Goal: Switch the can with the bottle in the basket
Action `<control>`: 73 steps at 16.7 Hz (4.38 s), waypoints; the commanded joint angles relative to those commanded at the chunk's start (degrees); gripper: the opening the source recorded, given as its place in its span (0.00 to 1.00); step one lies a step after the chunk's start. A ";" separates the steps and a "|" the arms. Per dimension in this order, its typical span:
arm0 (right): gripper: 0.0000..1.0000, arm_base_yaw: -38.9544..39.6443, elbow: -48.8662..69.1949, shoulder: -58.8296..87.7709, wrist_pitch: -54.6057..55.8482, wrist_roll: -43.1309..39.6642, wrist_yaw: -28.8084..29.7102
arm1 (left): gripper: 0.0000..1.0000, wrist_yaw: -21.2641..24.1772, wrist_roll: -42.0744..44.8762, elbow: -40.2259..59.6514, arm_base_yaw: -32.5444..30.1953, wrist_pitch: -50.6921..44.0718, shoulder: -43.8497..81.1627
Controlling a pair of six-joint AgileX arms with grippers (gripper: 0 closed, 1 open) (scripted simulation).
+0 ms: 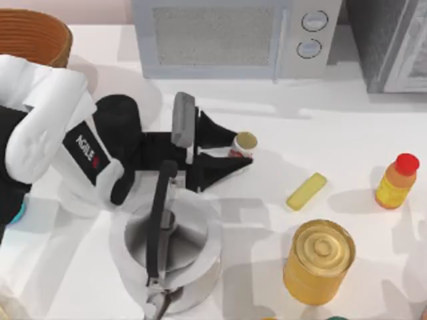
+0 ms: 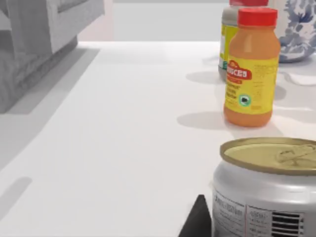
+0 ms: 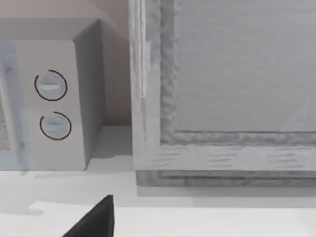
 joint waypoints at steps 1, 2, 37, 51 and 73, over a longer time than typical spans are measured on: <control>1.00 0.00 0.00 0.00 0.00 0.00 0.00 | 0.30 0.00 0.00 0.00 0.00 0.00 0.00; 1.00 0.00 0.00 0.00 0.00 0.00 0.00 | 0.38 0.00 0.00 0.00 0.00 0.00 0.00; 1.00 0.00 0.00 0.00 0.00 0.00 0.00 | 1.00 -34.03 1.49 -24.52 10.91 -31.58 -58.60; 1.00 0.00 0.00 0.00 0.00 0.00 0.00 | 1.00 -66.42 -0.96 -61.23 19.35 -69.91 -132.27; 1.00 0.00 0.00 0.00 0.00 0.00 0.00 | 1.00 -68.30 0.04 -68.76 24.85 -49.70 -115.44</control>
